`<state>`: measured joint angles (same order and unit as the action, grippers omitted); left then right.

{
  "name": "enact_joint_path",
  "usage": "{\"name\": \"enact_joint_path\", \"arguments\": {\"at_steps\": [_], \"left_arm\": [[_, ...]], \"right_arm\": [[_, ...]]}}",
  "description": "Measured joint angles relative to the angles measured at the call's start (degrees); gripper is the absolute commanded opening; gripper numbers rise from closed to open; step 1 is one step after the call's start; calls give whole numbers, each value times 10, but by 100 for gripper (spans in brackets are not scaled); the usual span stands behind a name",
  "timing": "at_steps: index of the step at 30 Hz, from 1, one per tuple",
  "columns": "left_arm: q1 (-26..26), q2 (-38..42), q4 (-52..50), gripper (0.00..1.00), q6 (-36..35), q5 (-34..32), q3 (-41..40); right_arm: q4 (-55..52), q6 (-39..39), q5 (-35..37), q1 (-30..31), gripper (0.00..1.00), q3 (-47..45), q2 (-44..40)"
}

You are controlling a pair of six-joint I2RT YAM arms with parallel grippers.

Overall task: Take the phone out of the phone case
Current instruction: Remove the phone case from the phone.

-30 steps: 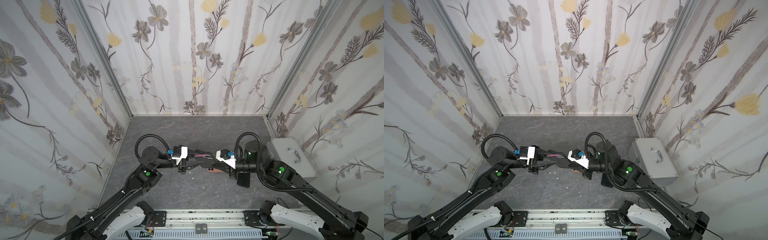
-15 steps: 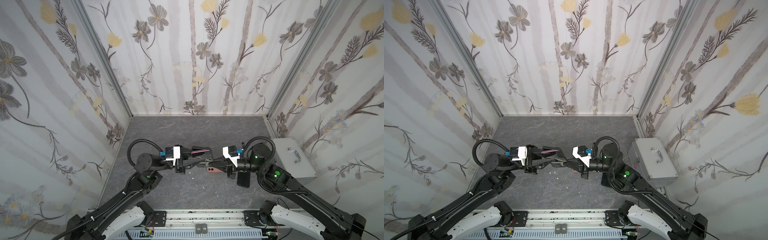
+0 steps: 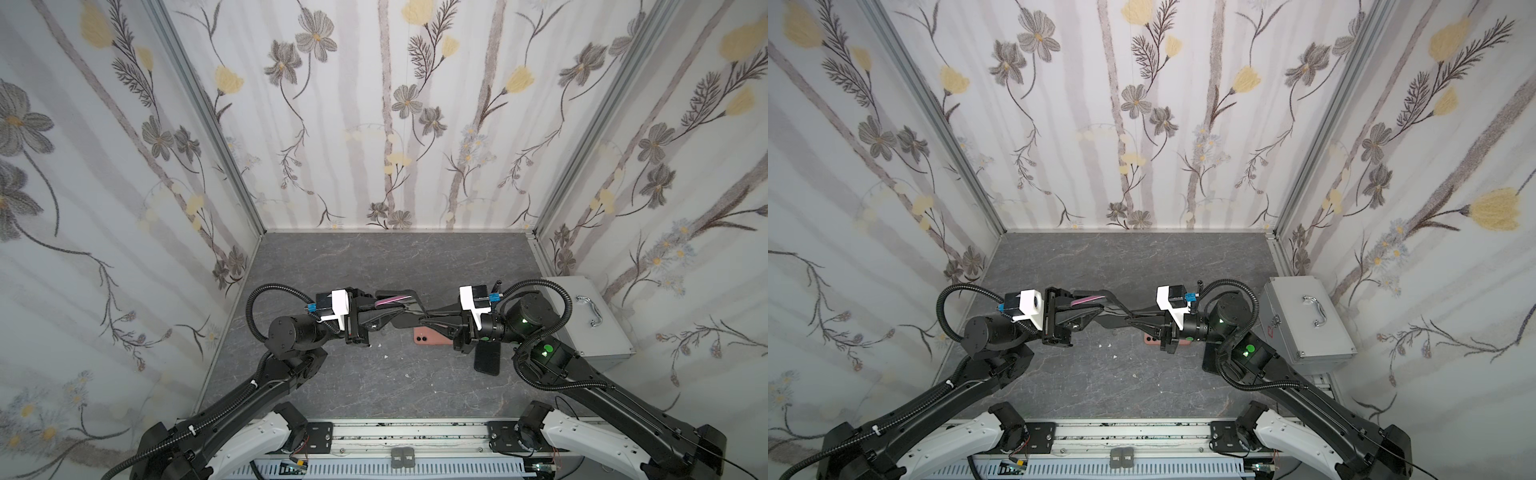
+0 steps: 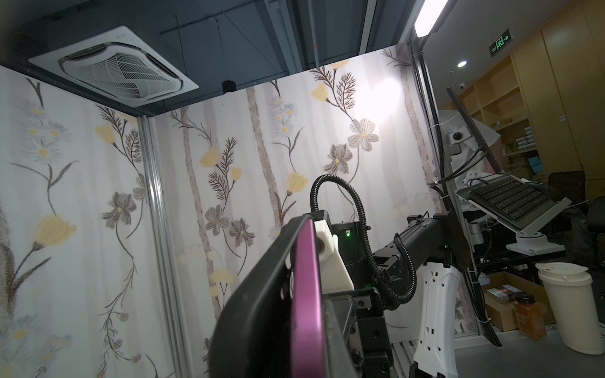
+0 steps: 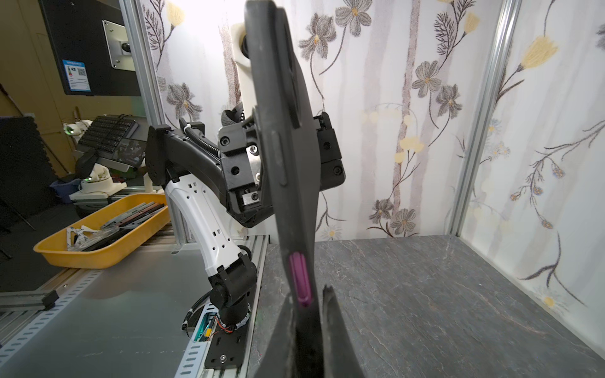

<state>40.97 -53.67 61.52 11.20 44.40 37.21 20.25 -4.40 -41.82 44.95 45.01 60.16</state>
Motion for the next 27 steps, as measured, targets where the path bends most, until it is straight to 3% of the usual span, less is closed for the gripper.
{"name": "enact_joint_path", "arguments": {"at_steps": [2,7,10,15,21,27], "left_arm": [[-4,1,4,0,2,0,-2],[-33,-3,-36,0,-16,42,-7],[-59,-5,-103,0,-46,57,0],[-68,-14,-299,0,-192,49,69],[-69,-41,-508,0,-381,6,122],[-57,-59,-609,0,-489,-29,150]], "right_arm": [[-39,30,9,0,7,17,0],[-145,74,58,-14,47,41,-10],[-183,97,97,-38,59,47,-34],[-238,106,160,-77,61,71,-54],[-322,115,176,-82,61,176,9],[-417,138,206,-15,58,274,77]]}}
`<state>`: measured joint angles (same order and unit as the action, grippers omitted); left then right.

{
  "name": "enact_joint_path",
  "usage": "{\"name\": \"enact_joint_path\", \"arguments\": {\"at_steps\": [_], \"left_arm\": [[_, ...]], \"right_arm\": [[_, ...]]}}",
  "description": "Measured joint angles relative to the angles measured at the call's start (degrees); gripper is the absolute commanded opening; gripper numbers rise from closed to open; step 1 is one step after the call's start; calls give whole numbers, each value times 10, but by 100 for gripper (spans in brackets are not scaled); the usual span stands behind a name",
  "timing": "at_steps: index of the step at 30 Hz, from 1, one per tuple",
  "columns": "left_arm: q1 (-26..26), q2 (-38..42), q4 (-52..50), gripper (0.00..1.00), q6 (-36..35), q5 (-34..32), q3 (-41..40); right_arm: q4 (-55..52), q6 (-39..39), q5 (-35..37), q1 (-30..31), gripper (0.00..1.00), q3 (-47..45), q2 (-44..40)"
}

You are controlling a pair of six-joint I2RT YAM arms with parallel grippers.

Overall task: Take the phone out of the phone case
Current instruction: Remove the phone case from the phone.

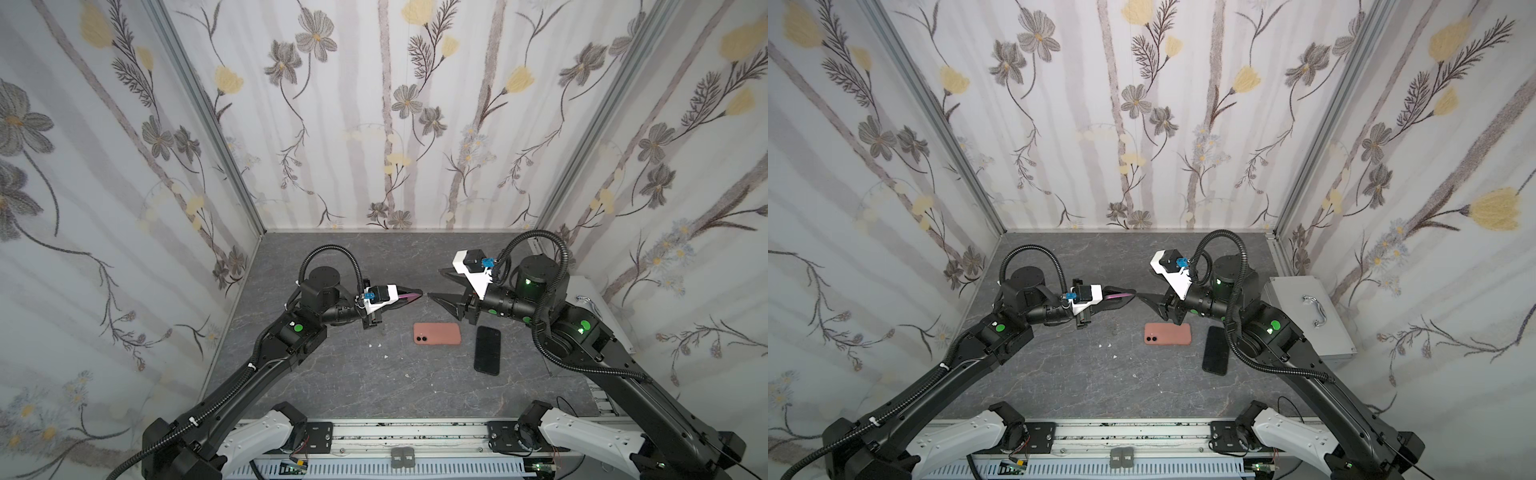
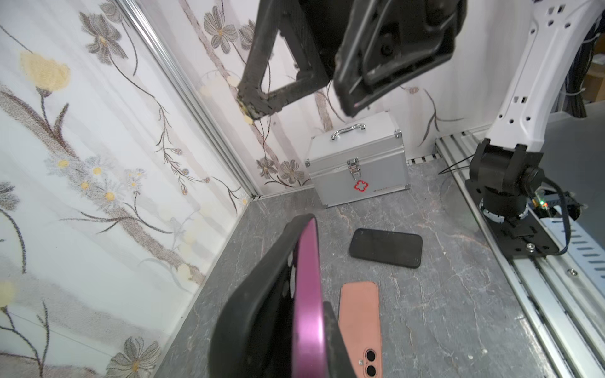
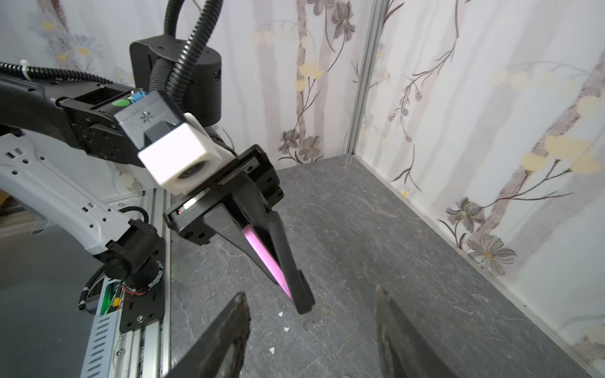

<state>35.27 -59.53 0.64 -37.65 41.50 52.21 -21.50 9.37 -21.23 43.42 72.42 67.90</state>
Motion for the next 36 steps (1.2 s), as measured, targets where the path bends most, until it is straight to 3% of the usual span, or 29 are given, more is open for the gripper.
{"name": "enact_joint_path", "arguments": {"at_steps": [6,17,36], "left_arm": [[28,-4,-48,0,-60,-28,5],[41,-4,-66,0,-87,-48,5],[45,-7,-99,0,-89,-57,5]], "right_arm": [[-55,1,25,30,53,57,64],[-92,1,6,32,49,87,129],[-89,14,-26,32,45,54,134]]}}
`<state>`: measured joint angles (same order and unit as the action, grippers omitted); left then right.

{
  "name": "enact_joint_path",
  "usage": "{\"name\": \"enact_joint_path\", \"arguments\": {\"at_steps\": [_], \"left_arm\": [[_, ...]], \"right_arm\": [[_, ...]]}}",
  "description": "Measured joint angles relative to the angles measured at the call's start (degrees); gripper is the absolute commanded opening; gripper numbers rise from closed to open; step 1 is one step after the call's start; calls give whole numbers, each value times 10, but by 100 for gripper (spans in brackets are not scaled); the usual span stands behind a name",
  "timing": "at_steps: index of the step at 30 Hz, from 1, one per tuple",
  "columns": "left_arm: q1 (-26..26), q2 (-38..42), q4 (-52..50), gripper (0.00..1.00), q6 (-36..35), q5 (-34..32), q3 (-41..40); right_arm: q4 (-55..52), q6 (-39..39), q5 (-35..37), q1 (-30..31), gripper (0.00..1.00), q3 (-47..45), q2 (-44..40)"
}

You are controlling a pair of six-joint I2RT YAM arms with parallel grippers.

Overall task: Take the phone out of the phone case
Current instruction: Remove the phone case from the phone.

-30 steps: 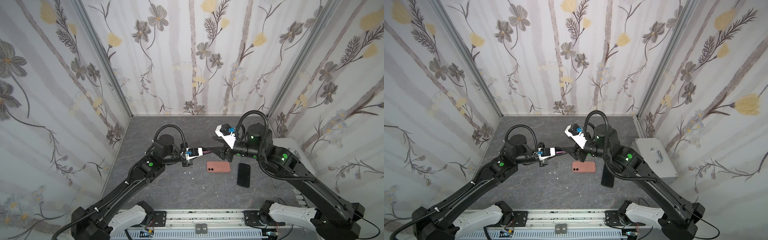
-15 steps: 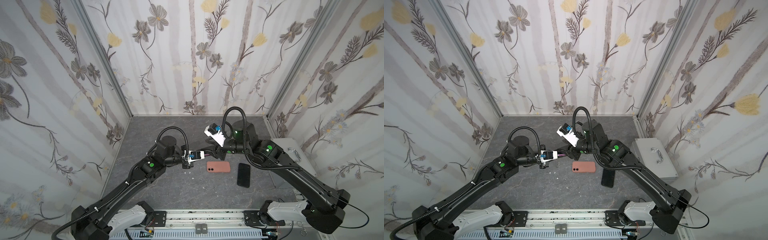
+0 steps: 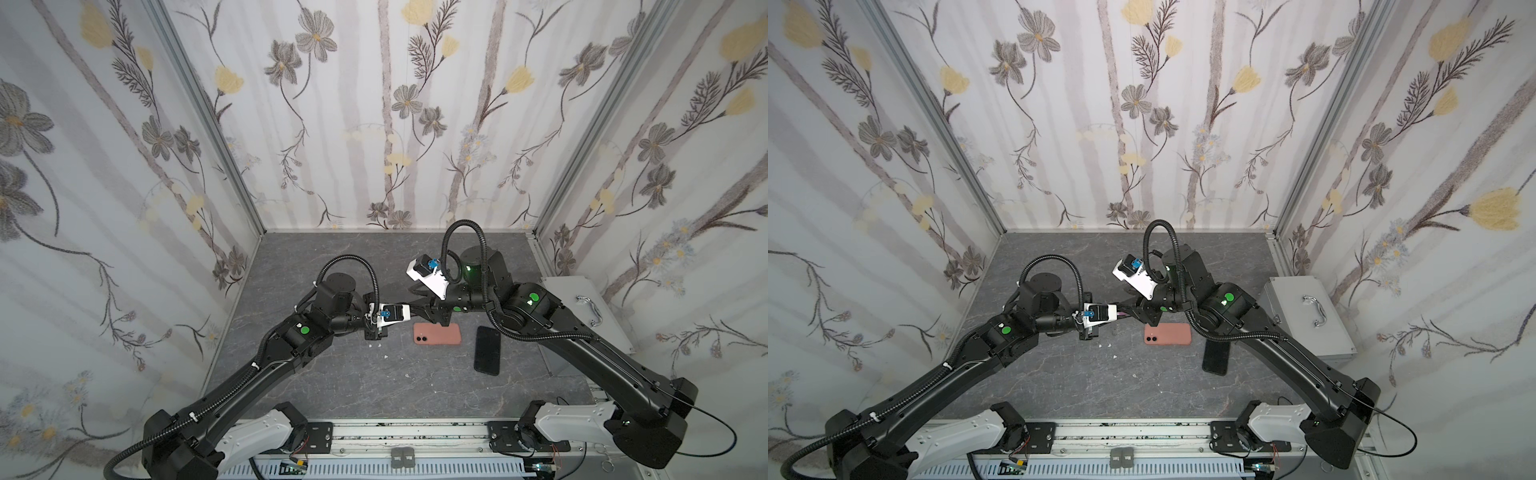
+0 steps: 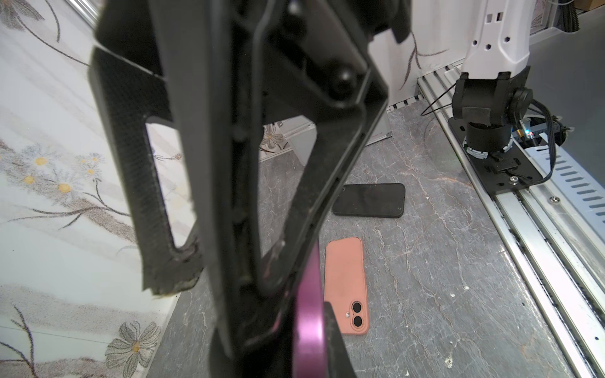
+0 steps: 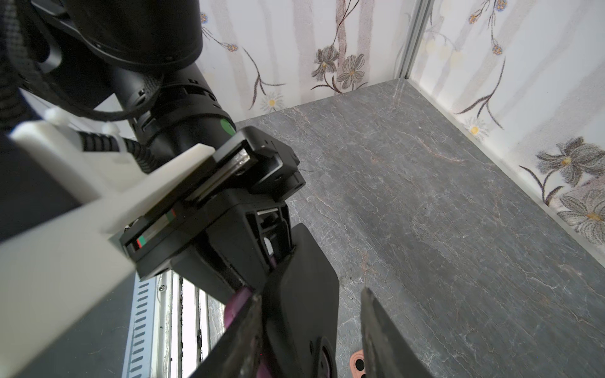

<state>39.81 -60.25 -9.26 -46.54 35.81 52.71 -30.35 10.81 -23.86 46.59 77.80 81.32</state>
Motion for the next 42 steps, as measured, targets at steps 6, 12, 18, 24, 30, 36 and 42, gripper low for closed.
{"name": "enact_joint_path", "arguments": {"at_steps": [6,12,18,24,30,36,42], "left_arm": [[1,0,-4,0,0,-5,0],[2,1,6,0,0,-2,0],[3,7,12,0,0,-2,-2],[2,11,19,0,6,4,-5],[-2,7,30,0,117,-18,-7],[-9,-13,39,0,248,-64,-32],[-27,-34,51,0,390,-114,-63]], "right_arm": [[-2,-3,28,2,32,5,18],[-21,-7,44,-1,5,8,25],[-4,-29,31,-16,0,-13,-3],[33,-104,75,-74,0,-45,-5],[80,-175,151,-110,0,-111,-41],[105,-212,189,-118,0,-142,-49],[134,-239,197,-119,0,-183,-56]]}}
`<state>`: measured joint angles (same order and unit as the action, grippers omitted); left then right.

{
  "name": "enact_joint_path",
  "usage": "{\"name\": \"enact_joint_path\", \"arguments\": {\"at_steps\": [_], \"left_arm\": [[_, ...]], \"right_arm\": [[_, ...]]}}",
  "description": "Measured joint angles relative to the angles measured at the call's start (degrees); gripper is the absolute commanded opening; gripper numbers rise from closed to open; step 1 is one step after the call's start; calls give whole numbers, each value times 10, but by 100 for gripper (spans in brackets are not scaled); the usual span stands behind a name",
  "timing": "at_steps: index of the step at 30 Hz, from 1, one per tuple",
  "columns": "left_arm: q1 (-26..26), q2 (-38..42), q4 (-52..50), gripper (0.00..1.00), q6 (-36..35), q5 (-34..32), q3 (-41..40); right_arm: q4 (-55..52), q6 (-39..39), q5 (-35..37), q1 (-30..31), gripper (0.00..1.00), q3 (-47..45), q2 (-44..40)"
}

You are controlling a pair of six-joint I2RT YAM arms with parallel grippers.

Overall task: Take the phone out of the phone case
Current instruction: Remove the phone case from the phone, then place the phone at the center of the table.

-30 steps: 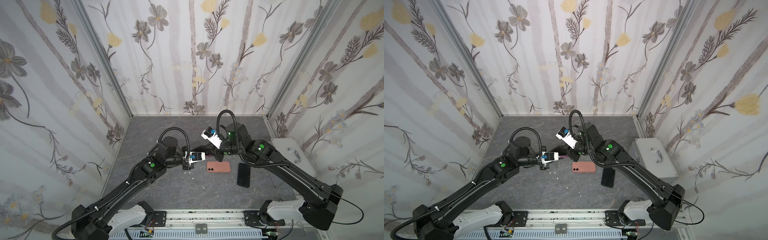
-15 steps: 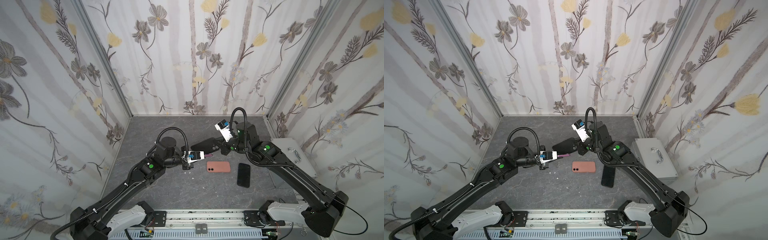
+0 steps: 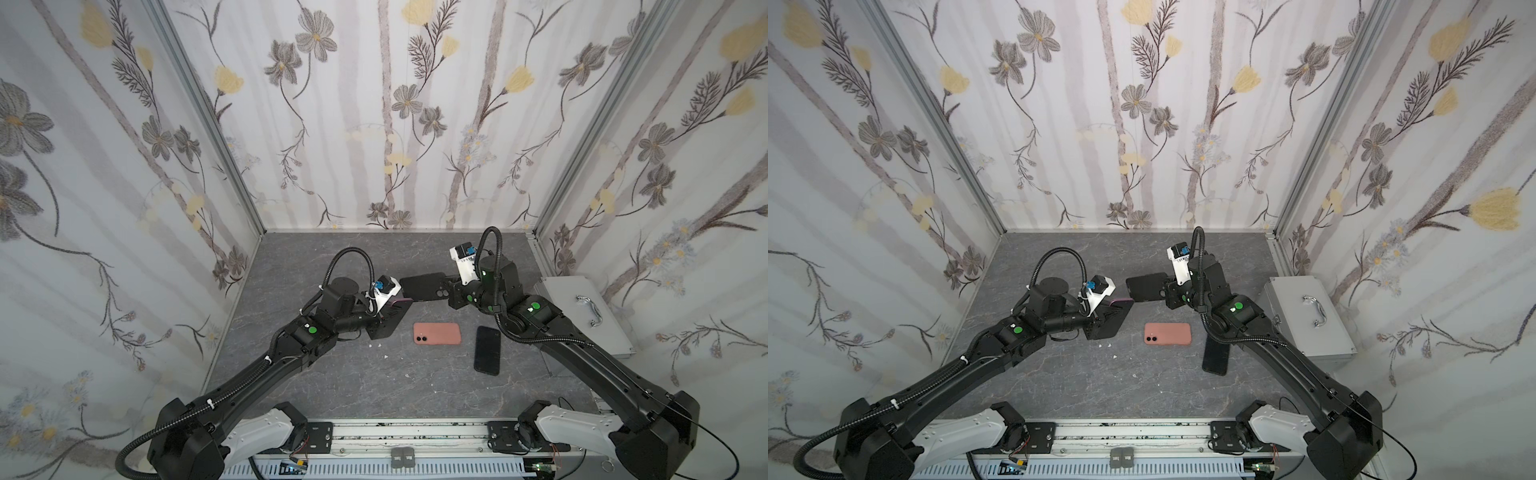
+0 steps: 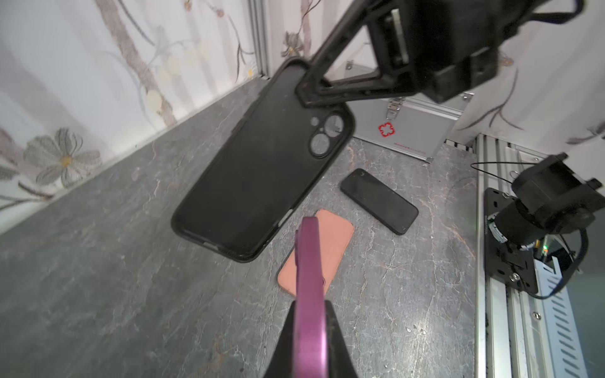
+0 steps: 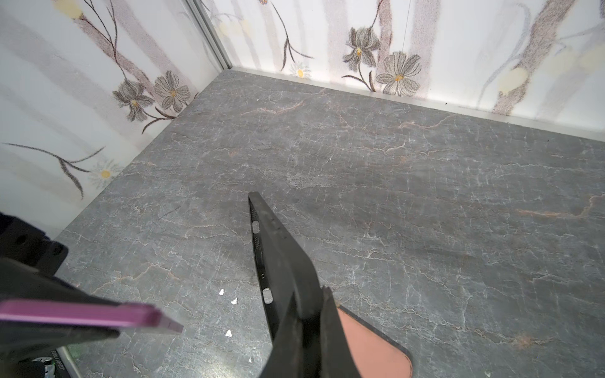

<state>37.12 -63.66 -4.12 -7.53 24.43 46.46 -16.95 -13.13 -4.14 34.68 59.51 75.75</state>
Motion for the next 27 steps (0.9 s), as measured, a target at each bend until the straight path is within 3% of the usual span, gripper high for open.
{"name": "enact_joint_path", "arguments": {"at_steps": [8,14,27], "left_arm": [[-58,-32,6,0,200,-61,-25],[-102,-58,6,0,315,-69,-45],[-161,-116,-9,0,367,6,-53]], "right_arm": [[47,-23,-1,0,0,-36,-15],[61,-39,-50,0,0,-48,1],[9,-79,-111,-5,0,-8,97]]}}
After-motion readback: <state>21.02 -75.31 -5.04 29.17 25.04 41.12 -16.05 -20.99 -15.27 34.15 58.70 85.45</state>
